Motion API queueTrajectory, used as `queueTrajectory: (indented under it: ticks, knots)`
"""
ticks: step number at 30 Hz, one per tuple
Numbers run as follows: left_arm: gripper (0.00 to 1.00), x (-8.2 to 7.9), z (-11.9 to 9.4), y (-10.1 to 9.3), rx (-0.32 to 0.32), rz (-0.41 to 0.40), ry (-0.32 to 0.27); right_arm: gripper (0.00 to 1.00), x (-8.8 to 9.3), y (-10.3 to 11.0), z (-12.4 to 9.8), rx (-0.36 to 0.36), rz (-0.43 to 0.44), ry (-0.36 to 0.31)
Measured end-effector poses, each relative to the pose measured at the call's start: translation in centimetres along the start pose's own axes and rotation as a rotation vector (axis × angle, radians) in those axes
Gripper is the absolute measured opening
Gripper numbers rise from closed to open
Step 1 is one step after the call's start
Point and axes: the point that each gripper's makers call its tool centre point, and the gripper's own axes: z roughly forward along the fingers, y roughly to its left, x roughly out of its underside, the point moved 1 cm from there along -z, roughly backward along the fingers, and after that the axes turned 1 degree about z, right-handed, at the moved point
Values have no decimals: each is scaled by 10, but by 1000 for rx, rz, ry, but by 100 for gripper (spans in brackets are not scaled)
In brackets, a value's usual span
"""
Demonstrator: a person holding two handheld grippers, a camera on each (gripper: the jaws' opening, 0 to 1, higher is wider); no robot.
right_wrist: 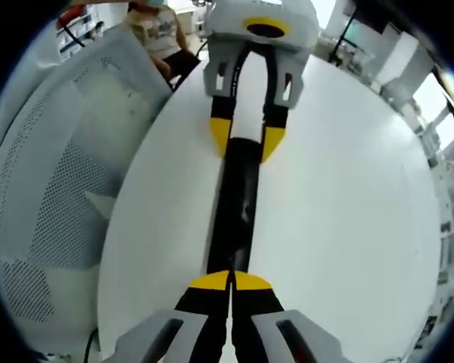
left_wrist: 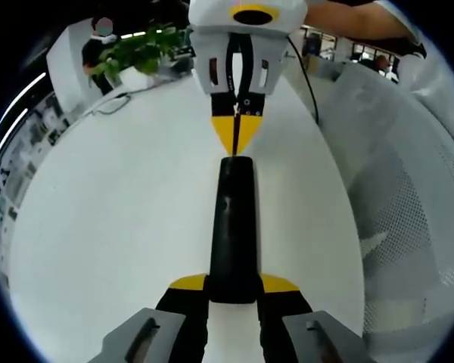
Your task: Press the specified remote control buttons in sequence, fully releasing each button before pressing the next.
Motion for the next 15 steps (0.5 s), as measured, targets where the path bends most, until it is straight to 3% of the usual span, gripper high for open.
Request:
queueTrajectory:
  ticks: [15]
  knots:
    - [23, 0, 0, 0, -3, 0, 0, 0, -2, 1, 4, -7, -3, 11]
